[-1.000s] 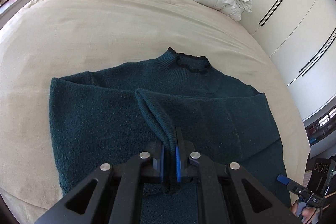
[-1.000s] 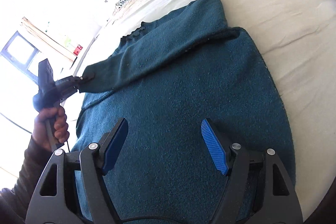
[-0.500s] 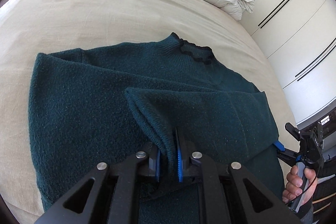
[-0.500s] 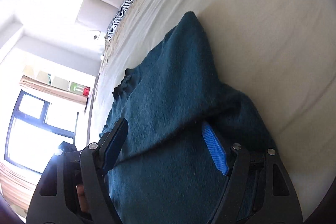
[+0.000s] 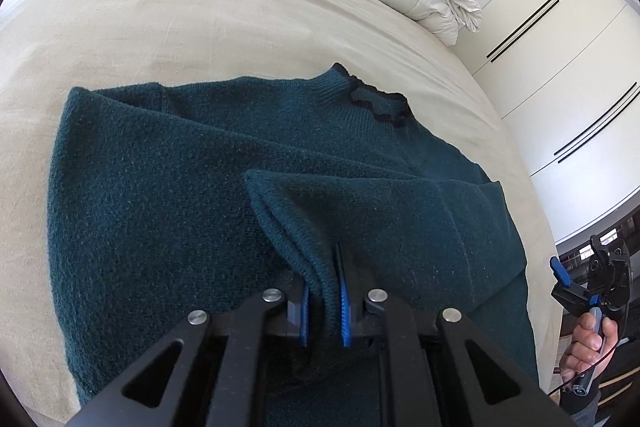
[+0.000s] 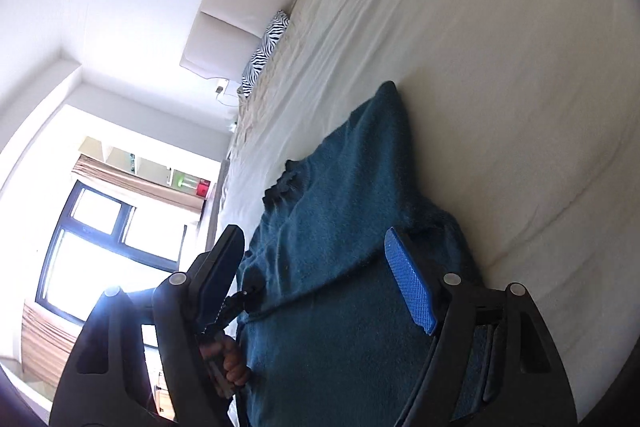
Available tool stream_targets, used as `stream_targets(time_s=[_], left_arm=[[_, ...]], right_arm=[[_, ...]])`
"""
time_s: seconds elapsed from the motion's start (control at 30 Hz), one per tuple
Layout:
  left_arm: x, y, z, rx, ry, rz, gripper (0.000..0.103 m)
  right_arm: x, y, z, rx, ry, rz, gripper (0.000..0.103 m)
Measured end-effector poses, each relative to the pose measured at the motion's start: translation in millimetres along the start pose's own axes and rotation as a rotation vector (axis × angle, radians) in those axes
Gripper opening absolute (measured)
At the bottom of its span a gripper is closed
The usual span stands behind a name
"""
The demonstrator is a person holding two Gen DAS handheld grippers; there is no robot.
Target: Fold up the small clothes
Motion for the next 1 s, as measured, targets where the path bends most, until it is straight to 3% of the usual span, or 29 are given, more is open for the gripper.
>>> stream_targets(time_s=[0.13, 0.23, 0.3, 0.37, 0.53, 0.83, 0.97, 1.0], left_arm=[[6.0, -6.0, 5.2, 0.019, 0.024, 0.023, 0.013], [6.3, -10.4, 8.9, 0.037, 0.05, 0.051, 0.013], [-0.6, -4.6, 7.9, 0.023, 0.041, 0.054, 0.013], [-7.9, 3.5, 4.7, 0.021, 0.024, 0.024, 0.015], [-13.0, 5.4, 1.8, 0.056, 0.002, -0.04, 0.015], [-15.7, 5.2, 3.1, 0.057, -0.015, -0.078, 0.015], [-19.4, -3.2, 0.8, 0.037, -0.042, -0.094, 0.017], [-20.0, -9.9, -2.0, 0.042, -0.05, -0.081, 0.024]], right_arm=[[-3.3, 18.5, 28.0, -0.034, 0.002, -0.001, 0.073], [6.0, 55.1, 41.1, -0.125, 0.051, 0.035, 0.073], [15.9, 80.4, 51.3, -0.167, 0.07, 0.009, 0.073], [24.5, 97.2, 66.4, -0.173, 0.073, -0.022, 0.073], [48.0, 123.6, 87.0, -0.222, 0.146, 0.013, 0.071], [38.2, 89.2, 20.5, -0.338, 0.064, 0.128, 0.072], [45.0, 58.4, -4.6, -0.333, 0.063, 0.099, 0.071], [47.0, 47.2, -9.4, -0.321, 0.072, 0.087, 0.072]])
Point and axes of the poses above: each gripper's, at about its wrist camera, not at the fingertips, and y roughly the way its jaws point, x to its right, z to its top, the point moved 9 cm from there along y, roughly the way its jaws point, and after that the axes turned 10 degrees about -x, right-handed, at the moved point
